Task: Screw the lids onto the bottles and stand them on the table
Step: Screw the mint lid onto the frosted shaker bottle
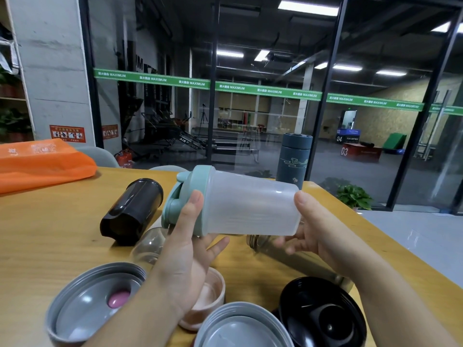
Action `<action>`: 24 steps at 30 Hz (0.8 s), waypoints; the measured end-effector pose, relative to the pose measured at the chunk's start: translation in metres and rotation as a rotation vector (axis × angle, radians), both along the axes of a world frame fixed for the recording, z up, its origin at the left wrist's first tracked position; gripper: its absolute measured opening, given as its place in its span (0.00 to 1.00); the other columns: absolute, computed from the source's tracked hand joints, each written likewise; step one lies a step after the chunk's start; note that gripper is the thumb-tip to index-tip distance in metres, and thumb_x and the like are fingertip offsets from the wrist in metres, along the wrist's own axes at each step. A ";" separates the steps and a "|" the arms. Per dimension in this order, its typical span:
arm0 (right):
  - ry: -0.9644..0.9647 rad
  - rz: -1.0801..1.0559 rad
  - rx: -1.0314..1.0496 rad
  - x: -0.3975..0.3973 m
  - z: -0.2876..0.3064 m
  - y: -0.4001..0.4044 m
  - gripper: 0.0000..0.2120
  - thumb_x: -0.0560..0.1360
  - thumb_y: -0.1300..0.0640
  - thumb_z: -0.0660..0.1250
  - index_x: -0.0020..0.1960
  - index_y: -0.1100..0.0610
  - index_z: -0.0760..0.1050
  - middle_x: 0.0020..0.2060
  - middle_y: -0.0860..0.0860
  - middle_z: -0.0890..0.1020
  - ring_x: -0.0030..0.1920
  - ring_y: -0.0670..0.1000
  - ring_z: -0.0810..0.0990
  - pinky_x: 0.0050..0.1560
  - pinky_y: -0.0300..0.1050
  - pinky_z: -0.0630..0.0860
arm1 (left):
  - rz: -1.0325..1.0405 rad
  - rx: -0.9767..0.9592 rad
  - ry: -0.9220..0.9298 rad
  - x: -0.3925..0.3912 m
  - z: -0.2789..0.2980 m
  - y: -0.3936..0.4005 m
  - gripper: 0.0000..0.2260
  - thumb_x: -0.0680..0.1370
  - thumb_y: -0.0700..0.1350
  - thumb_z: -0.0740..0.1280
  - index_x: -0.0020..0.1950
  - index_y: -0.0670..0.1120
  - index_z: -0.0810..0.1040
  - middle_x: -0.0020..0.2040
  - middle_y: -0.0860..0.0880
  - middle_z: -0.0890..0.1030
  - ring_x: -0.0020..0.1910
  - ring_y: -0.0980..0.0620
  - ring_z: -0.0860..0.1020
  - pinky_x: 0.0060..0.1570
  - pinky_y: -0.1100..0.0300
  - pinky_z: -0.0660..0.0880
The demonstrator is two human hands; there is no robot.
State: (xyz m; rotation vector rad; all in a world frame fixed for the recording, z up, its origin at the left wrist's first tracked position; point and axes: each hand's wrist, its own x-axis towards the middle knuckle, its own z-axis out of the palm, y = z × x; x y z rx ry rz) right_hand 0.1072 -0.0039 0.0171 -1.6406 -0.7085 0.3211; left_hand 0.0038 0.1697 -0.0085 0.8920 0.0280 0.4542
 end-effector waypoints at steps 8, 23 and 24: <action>-0.176 0.031 0.068 -0.004 0.004 -0.004 0.35 0.58 0.45 0.74 0.64 0.39 0.67 0.51 0.41 0.82 0.48 0.49 0.84 0.41 0.42 0.80 | 0.012 -0.049 0.017 -0.001 0.003 0.000 0.28 0.64 0.60 0.66 0.63 0.55 0.76 0.56 0.52 0.83 0.55 0.50 0.82 0.55 0.49 0.73; -0.252 -0.100 -0.022 -0.005 0.003 -0.002 0.29 0.59 0.33 0.67 0.52 0.50 0.70 0.45 0.65 0.79 0.28 0.48 0.74 0.30 0.39 0.70 | -0.043 -0.096 -0.017 0.001 -0.001 0.003 0.30 0.62 0.55 0.73 0.64 0.54 0.76 0.59 0.51 0.82 0.59 0.51 0.80 0.56 0.49 0.72; -0.261 -0.109 -0.029 -0.006 0.004 -0.002 0.29 0.59 0.33 0.66 0.52 0.51 0.70 0.44 0.65 0.79 0.28 0.48 0.74 0.29 0.39 0.70 | -0.047 -0.106 -0.018 0.001 -0.001 0.003 0.31 0.61 0.56 0.73 0.64 0.54 0.76 0.59 0.51 0.82 0.59 0.51 0.80 0.57 0.49 0.72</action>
